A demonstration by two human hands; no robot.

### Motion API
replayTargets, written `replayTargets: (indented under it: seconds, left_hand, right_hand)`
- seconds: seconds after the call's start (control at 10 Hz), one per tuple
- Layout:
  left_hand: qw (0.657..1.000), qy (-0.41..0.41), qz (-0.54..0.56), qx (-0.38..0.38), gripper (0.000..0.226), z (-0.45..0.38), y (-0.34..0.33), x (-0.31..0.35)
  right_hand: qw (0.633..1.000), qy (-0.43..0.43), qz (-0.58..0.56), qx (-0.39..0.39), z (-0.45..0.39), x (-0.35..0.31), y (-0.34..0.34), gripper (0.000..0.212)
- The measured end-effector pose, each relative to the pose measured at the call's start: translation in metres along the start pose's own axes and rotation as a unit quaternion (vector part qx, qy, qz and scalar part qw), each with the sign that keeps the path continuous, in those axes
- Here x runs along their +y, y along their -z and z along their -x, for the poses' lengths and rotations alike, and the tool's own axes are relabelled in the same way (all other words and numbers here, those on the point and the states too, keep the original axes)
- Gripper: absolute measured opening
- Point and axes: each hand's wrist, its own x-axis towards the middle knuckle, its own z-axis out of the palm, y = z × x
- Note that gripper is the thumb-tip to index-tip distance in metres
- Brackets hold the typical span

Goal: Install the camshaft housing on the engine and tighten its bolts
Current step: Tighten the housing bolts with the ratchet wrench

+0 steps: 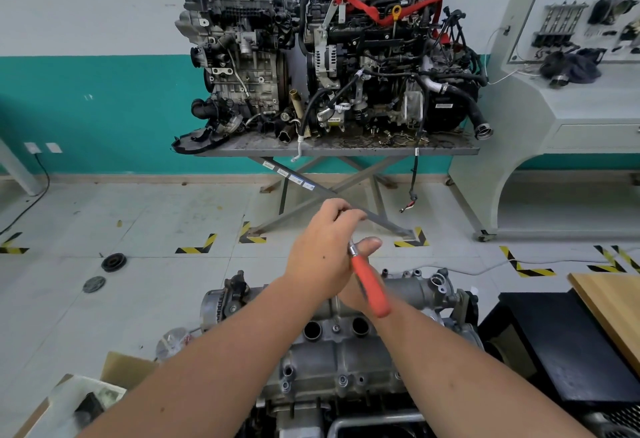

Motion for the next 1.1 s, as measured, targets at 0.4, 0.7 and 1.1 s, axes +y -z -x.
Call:
replayTargets:
  seconds: [0.4, 0.7, 1.1]
  left_hand:
    - [0.822, 0.268, 0.495, 0.092, 0.057, 0.002, -0.020, -0.005]
    - [0.801, 0.334, 0.496, -0.008, 0.021, -0.026, 0.016, -0.018]
    - [0.964, 0.174, 0.057, -0.191, 0.028, -0.057, 0.036, 0.003]
  right_hand:
    - [0.988, 0.026, 0.154, -0.016, -0.007, 0.001, 0.000, 0.036]
    - [0.991, 0.016, 0.134, -0.010, -0.005, -0.002, -0.001, 0.040]
    - [0.993, 0.007, 0.118, -0.018, -0.010, -0.002, -0.001, 0.037]
